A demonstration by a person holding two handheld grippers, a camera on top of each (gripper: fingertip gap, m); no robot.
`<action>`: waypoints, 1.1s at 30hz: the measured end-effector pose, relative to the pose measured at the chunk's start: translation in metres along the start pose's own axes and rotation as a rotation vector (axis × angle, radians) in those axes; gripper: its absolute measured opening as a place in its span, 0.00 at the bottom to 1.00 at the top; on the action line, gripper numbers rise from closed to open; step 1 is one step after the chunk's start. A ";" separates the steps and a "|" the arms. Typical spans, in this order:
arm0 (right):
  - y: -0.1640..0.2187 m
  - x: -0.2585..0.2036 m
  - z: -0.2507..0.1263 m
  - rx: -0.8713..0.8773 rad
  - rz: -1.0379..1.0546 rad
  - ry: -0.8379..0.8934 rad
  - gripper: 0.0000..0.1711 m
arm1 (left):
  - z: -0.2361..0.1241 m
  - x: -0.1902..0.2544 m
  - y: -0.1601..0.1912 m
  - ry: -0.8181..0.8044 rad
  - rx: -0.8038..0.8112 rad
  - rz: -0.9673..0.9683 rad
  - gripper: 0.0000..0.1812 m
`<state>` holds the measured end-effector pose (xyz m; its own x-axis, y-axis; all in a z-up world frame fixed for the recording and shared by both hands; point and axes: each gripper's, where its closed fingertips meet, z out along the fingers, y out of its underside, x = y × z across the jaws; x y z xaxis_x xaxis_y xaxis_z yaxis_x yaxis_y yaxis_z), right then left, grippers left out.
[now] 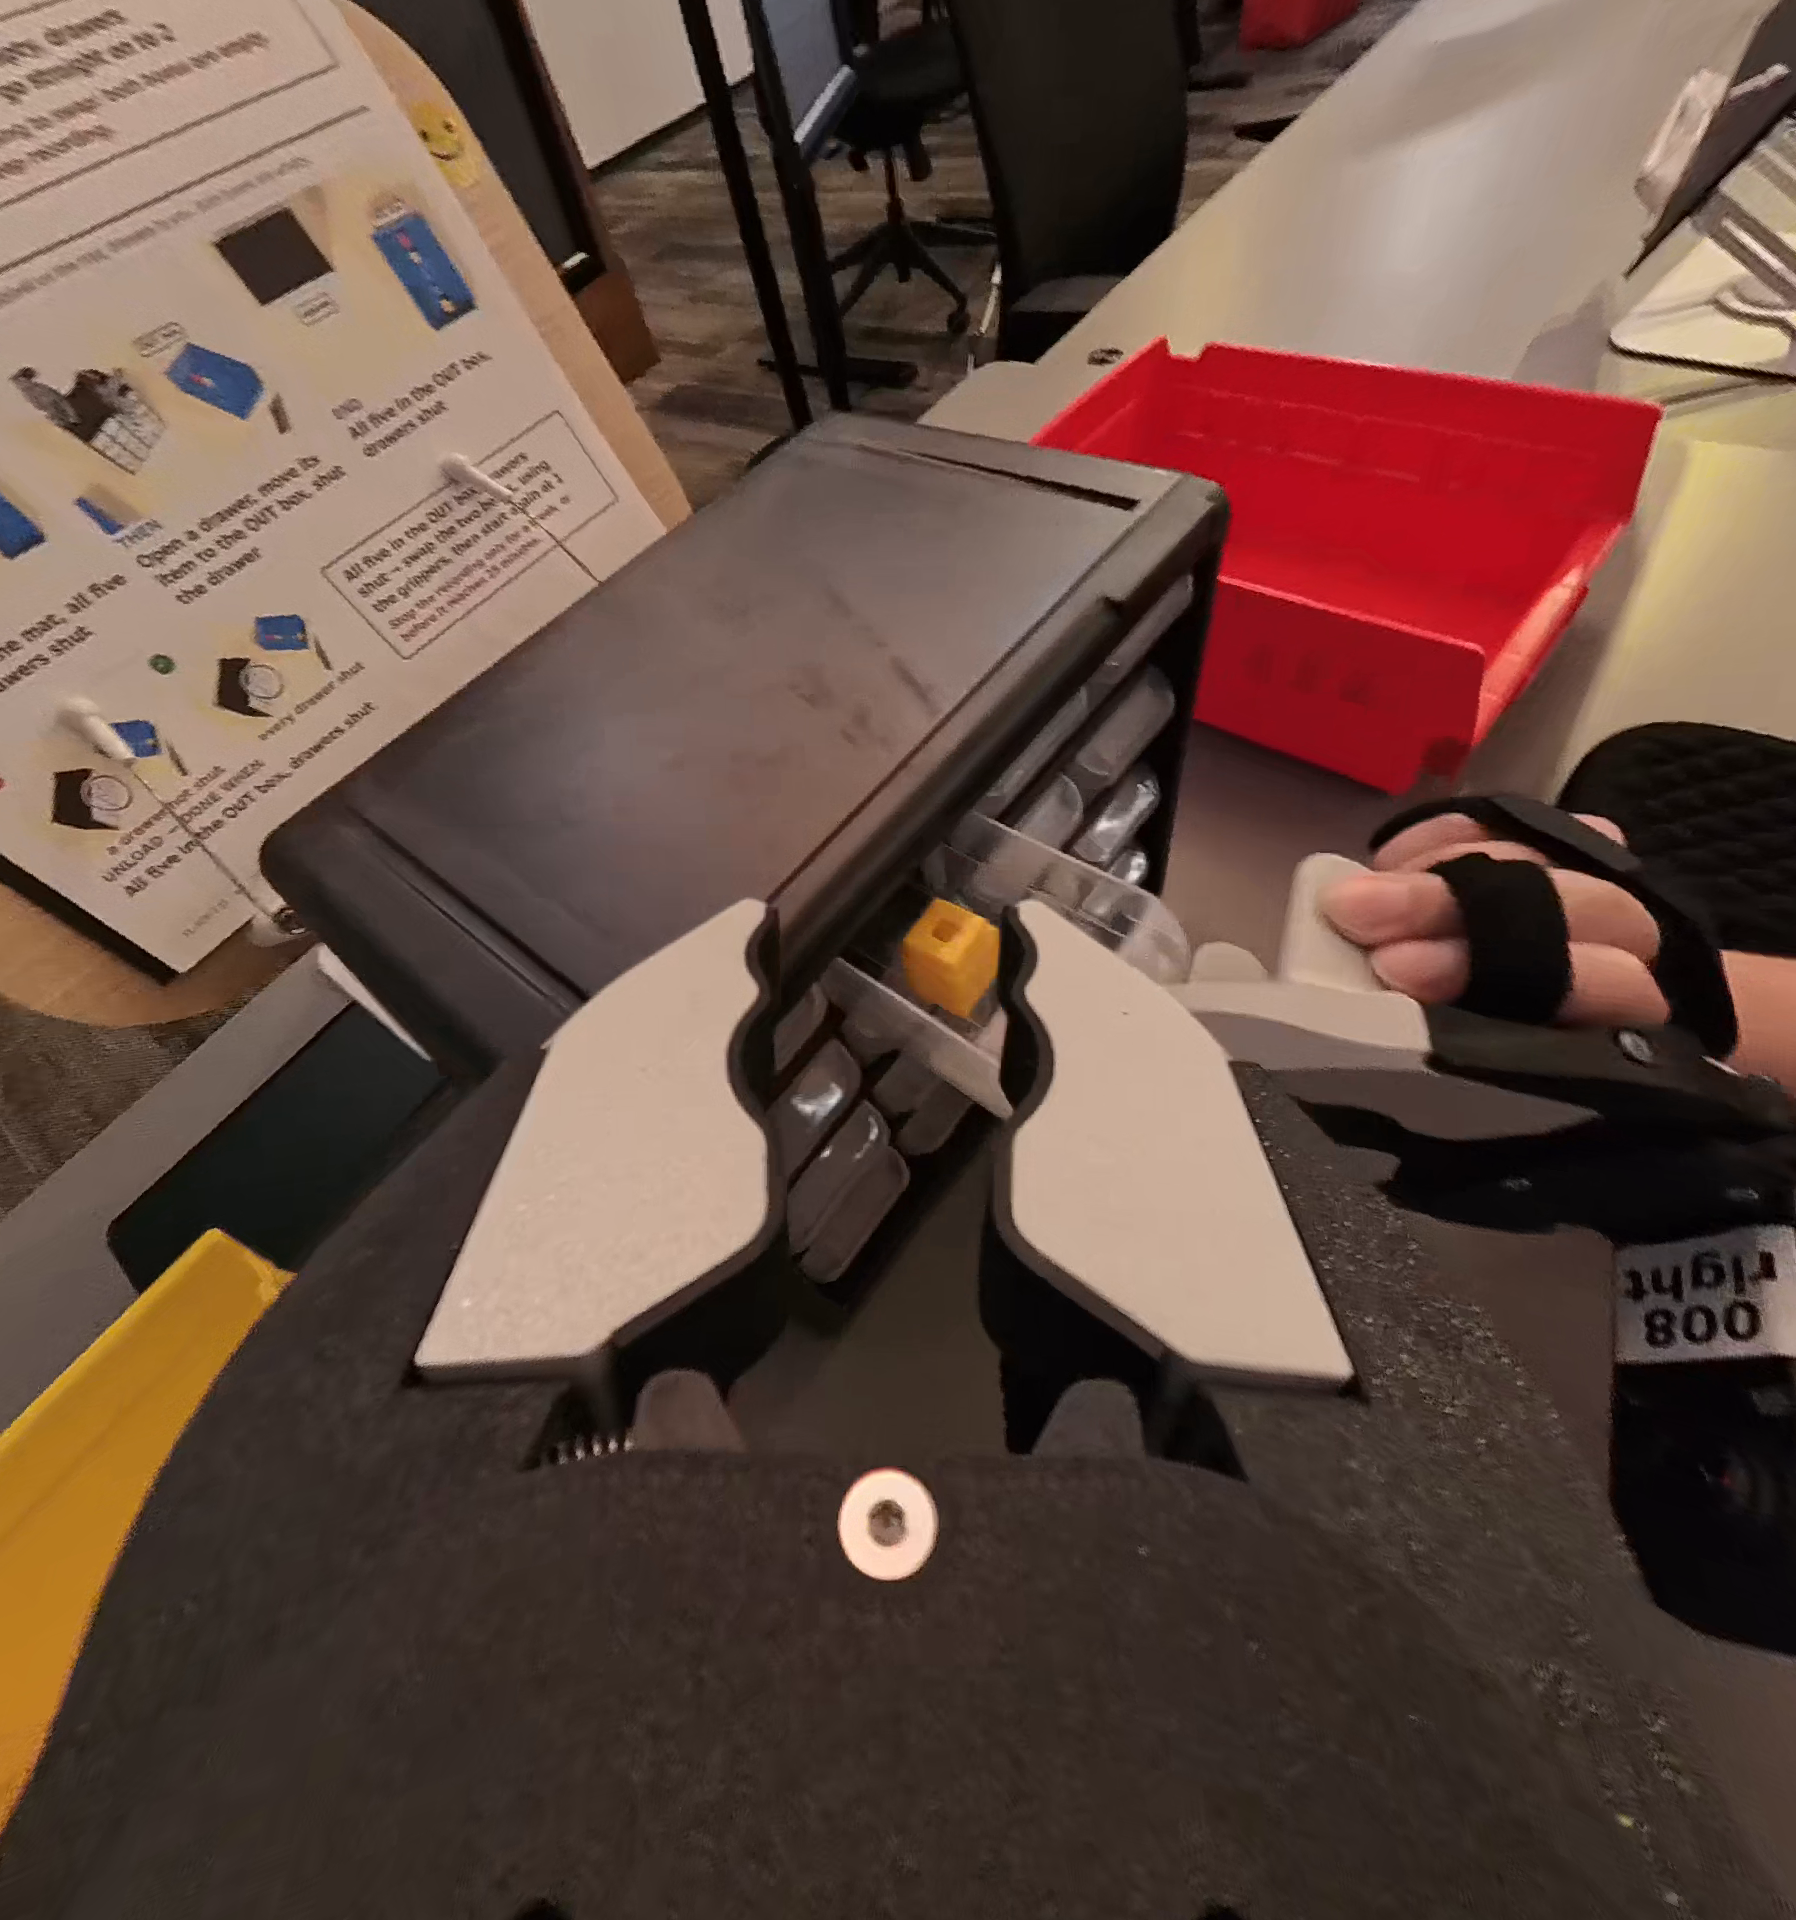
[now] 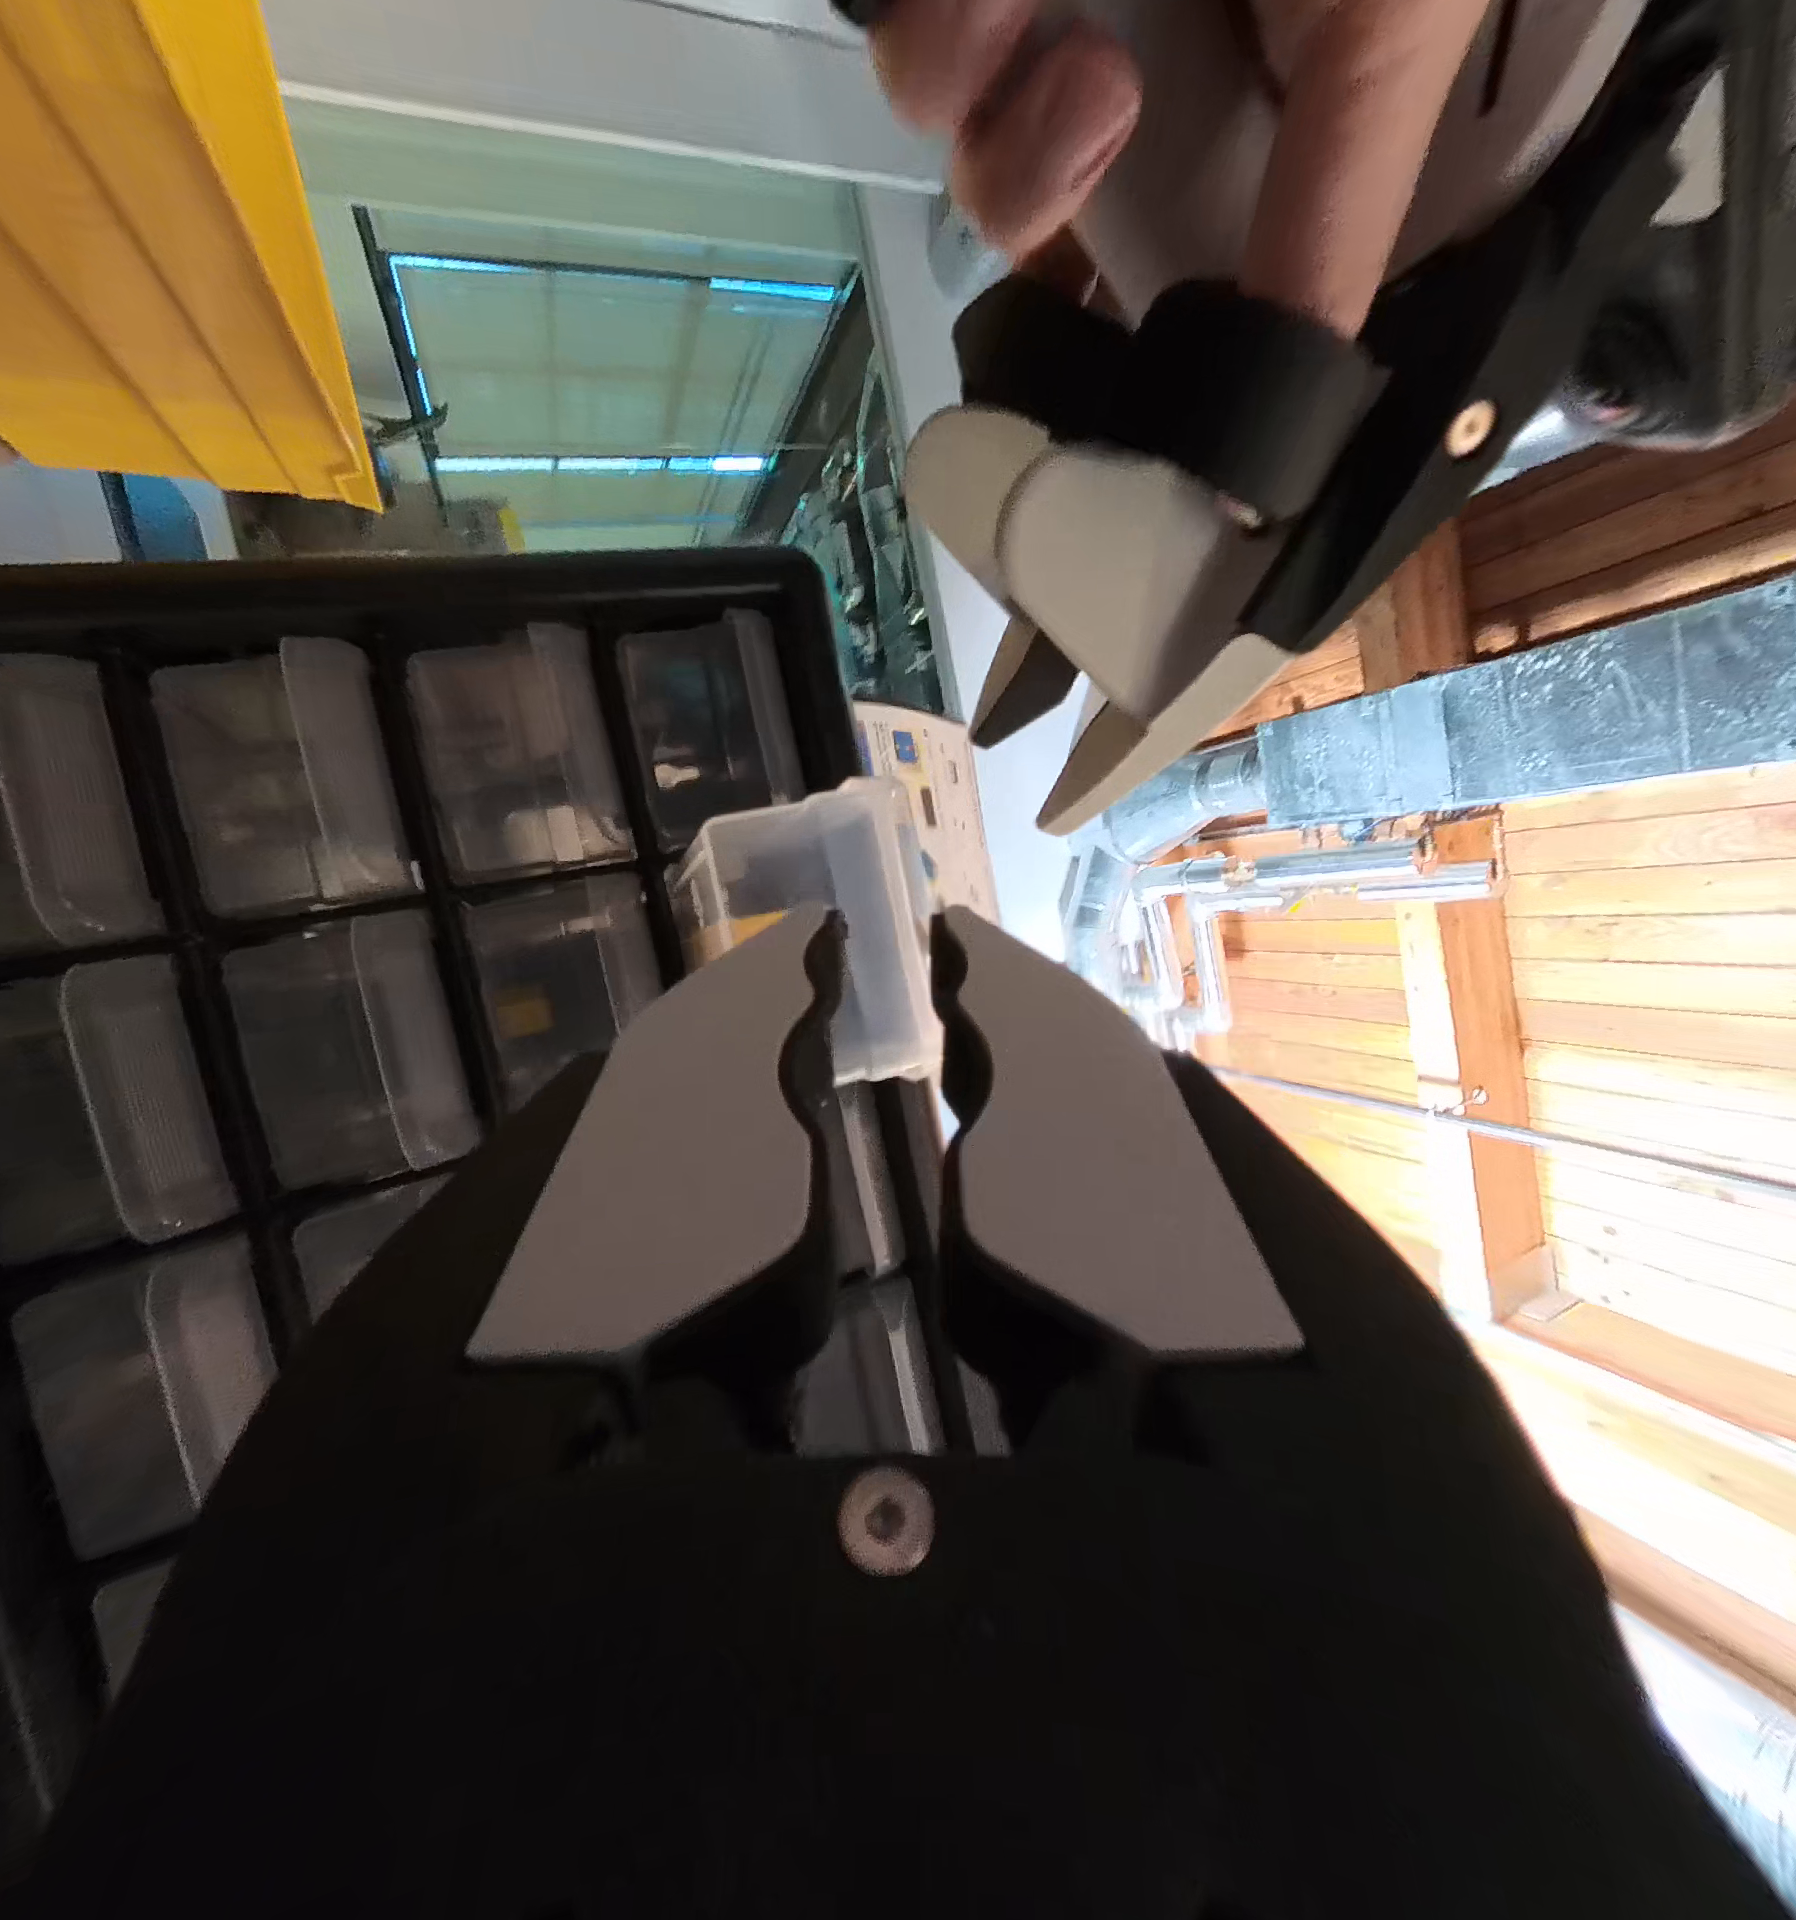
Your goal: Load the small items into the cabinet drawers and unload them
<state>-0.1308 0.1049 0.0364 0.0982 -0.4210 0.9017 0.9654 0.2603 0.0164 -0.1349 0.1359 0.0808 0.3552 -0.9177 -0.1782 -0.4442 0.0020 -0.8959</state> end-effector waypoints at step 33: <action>-0.005 0.024 -0.043 0.099 0.389 -0.095 0.14 | -0.034 0.014 0.030 -0.080 0.045 -0.117 0.22</action>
<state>-0.1234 0.0564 0.0391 0.4238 -0.1937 0.8848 0.8323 0.4686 -0.2961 -0.1711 0.1097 0.0655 0.4679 -0.8780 -0.1015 -0.3588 -0.0838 -0.9296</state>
